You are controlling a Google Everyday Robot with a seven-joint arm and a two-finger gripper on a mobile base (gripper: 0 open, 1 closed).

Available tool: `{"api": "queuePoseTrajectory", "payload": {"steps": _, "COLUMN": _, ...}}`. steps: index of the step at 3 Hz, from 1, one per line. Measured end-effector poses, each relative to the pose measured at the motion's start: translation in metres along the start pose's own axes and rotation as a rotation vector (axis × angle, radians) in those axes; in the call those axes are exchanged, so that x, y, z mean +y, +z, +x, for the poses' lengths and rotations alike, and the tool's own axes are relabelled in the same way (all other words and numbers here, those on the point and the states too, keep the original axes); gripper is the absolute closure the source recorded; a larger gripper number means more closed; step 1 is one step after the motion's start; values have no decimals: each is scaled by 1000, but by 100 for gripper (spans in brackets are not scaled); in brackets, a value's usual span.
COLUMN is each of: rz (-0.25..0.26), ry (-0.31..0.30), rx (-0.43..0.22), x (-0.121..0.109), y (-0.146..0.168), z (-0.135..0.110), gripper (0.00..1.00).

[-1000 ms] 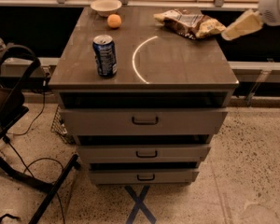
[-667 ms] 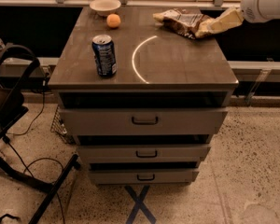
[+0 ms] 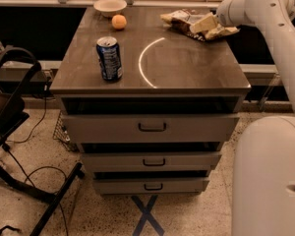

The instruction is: Move brown chip bag near pepsi can

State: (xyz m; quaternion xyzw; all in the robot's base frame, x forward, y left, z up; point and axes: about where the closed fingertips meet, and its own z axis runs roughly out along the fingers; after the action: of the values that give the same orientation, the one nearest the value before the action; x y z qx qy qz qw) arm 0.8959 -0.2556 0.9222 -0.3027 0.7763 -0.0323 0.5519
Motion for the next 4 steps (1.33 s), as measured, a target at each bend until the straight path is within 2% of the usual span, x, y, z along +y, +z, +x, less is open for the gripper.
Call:
{"api": "queuePoseTrajectory", "payload": {"steps": 1, "rz": 0, "ry": 0, "rx": 0, "x": 0, "y": 0, "z": 0, "gripper": 0}}
{"api": "queuePoseTrajectory", "payload": {"steps": 2, "rz": 8, "ry": 54, "rx": -11, "x": -1, "y": 25, "z": 0, "gripper": 0}}
{"api": "queuePoseTrajectory", "payload": {"steps": 3, "rz": -2, "ry": 135, "rx": -30, "x": 2, "y": 53, "z": 8, "gripper": 0}}
{"api": "queuePoseTrajectory", "payload": {"steps": 4, "rz": -26, "ry": 184, "rx": 10, "x": 13, "y": 66, "z": 19, "gripper": 0}}
